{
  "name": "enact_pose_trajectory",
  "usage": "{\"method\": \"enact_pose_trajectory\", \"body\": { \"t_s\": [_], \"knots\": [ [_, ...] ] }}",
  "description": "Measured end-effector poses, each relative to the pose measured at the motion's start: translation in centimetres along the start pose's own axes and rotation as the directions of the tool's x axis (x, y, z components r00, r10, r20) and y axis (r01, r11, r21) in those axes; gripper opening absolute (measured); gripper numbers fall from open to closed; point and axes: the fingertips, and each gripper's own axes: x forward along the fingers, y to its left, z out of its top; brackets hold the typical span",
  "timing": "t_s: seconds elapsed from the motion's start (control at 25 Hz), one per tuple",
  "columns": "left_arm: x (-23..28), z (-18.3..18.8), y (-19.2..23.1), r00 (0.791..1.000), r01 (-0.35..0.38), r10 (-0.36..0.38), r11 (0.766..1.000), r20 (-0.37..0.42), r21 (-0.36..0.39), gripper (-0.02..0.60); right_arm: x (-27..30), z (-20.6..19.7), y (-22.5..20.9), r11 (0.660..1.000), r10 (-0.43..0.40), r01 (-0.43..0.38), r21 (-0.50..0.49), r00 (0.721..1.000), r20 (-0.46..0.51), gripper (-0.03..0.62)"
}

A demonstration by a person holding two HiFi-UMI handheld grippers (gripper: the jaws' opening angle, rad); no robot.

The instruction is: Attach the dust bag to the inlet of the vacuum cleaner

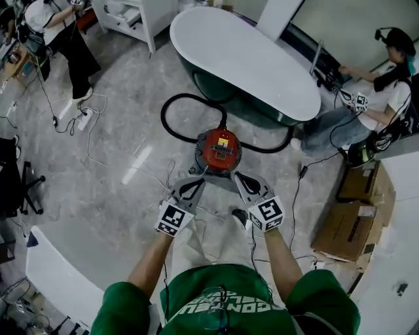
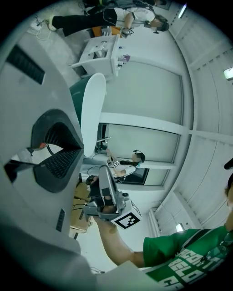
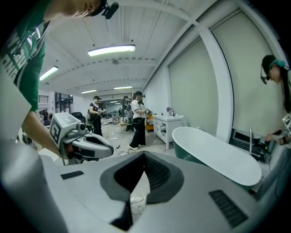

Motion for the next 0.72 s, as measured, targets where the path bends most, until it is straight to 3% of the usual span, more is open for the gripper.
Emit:
{"method": "enact_pose_trajectory", "body": {
  "t_s": [0.32,0.56,0.72],
  "knots": [
    [1.1,7.5,-5.0,0.986,-0.155,0.158,0.987,0.05,-0.049,0.003,-5.4,4.8,-2.5,0.987,0.144,-0.142,-0.072,0.989,0.028,0.008],
    [3.1,9.7,-9.6,0.945,-0.311,0.32,0.942,0.062,-0.125,0.003,-10.2,5.5,-5.7,0.962,0.266,-0.261,-0.079,0.962,0.064,0.008],
    [4.5,10.6,-12.9,0.917,-0.376,0.391,0.913,0.075,-0.159,0.003,-13.6,5.4,-8.1,0.95,0.307,-0.299,-0.093,0.949,0.078,0.008]
  ]
}}
